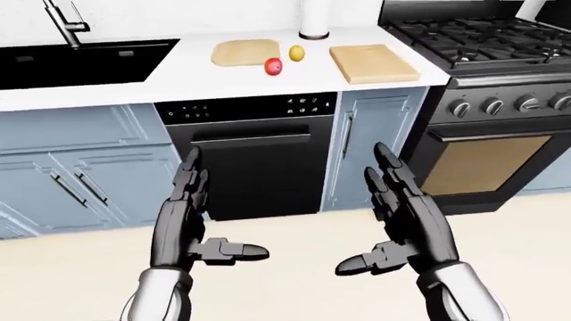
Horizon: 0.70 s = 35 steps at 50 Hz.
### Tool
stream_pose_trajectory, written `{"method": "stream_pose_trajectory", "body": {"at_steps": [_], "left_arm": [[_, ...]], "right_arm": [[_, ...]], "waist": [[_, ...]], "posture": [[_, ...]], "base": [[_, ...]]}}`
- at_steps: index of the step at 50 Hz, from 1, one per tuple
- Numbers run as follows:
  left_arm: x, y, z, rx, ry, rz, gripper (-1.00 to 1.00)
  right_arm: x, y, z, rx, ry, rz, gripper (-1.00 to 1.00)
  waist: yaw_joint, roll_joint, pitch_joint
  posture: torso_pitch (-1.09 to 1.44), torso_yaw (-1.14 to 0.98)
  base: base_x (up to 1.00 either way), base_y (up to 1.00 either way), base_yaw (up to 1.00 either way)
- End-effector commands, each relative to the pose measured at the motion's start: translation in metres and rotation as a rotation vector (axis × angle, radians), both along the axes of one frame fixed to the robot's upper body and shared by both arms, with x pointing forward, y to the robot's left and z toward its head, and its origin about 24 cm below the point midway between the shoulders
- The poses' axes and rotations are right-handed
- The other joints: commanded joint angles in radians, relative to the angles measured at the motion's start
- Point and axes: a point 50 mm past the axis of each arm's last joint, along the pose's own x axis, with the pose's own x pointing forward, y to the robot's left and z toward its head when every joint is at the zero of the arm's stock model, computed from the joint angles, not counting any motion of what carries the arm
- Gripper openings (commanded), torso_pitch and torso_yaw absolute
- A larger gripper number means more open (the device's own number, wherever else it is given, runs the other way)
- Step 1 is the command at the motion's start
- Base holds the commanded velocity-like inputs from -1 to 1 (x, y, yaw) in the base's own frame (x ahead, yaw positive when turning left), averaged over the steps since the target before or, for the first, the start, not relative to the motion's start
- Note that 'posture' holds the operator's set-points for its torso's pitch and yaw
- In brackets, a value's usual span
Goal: Place the mango and the tangerine on separate cutting boards.
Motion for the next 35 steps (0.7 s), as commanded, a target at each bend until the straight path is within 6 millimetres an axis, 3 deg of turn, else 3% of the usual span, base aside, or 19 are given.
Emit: {"method": "stream_pose_trajectory", "body": {"at_steps": [1, 7, 8, 11, 17, 20, 22, 23, 24, 28, 35], "left_arm": [[-0.0027, -0.0009, 0.0155, 0.010, -0.098, -0.002, 1.00], [-0.0020, -0.0002, 0.0167, 0.009, -0.100, 0.000, 1.00], [-0.0020, -0.0006, 0.0166, 0.010, -0.099, -0.002, 1.00], [-0.0019, -0.0008, 0.0162, 0.010, -0.099, -0.002, 1.00], [-0.0012, -0.0013, 0.0162, 0.012, -0.097, -0.002, 1.00], [-0.0003, -0.0014, 0.0131, 0.014, -0.093, -0.001, 1.00], [-0.0008, -0.0016, 0.0139, 0.014, -0.094, -0.002, 1.00], [-0.0012, -0.0015, 0.0137, 0.015, -0.095, -0.001, 1.00], [-0.0009, -0.0013, 0.0141, 0.014, -0.095, -0.001, 1.00], [-0.0009, -0.0009, 0.0124, 0.014, -0.094, 0.001, 1.00], [-0.0005, -0.0004, 0.0115, 0.012, -0.093, 0.001, 1.00]], "right_arm": [[-0.0026, 0.0049, 0.0110, -0.018, -0.069, -0.014, 1.00], [-0.0022, 0.0026, 0.0170, 0.014, -0.057, 0.011, 1.00], [-0.0021, 0.0027, 0.0169, 0.015, -0.056, 0.015, 1.00], [-0.0027, 0.0035, 0.0169, 0.010, -0.058, 0.024, 1.00], [-0.0020, 0.0039, 0.0149, 0.006, -0.053, 0.028, 1.00], [-0.0029, 0.0045, 0.0137, -0.003, -0.056, 0.031, 1.00], [-0.0036, 0.0050, 0.0137, -0.006, -0.057, 0.035, 1.00], [-0.0038, 0.0051, 0.0135, -0.009, -0.058, 0.035, 1.00], [-0.0038, 0.0050, 0.0133, -0.012, -0.059, 0.035, 1.00], [-0.0039, 0.0057, 0.0118, -0.013, -0.055, 0.040, 1.00], [-0.0036, 0.0057, 0.0118, -0.006, -0.052, 0.043, 1.00]], "waist": [[0.002, -0.009, -0.011], [-0.006, -0.005, -0.009], [-0.005, -0.005, -0.026], [-0.004, 0.018, 0.002], [-0.001, 0.050, 0.010], [-0.004, 0.085, 0.014], [0.001, 0.144, -0.007], [0.011, 0.096, 0.018], [-0.003, 0.113, 0.017], [0.003, 0.096, 0.001], [0.018, 0.031, -0.001]], "posture": [[0.00, 0.00], [0.00, 0.00], [0.00, 0.00], [0.00, 0.00], [0.00, 0.00], [0.00, 0.00], [0.00, 0.00], [0.00, 0.00], [0.00, 0.00], [0.00, 0.00], [0.00, 0.00]], "base": [[0.00, 0.00, 0.00], [0.00, 0.00, 0.00], [0.13, 0.00, 0.00], [0.24, 0.00, 0.00], [0.26, 0.00, 0.00], [0.26, 0.00, 0.00], [0.26, 0.00, 0.00], [0.24, 0.00, 0.00], [0.26, 0.00, 0.00], [0.26, 0.00, 0.00], [0.26, 0.00, 0.00]]}}
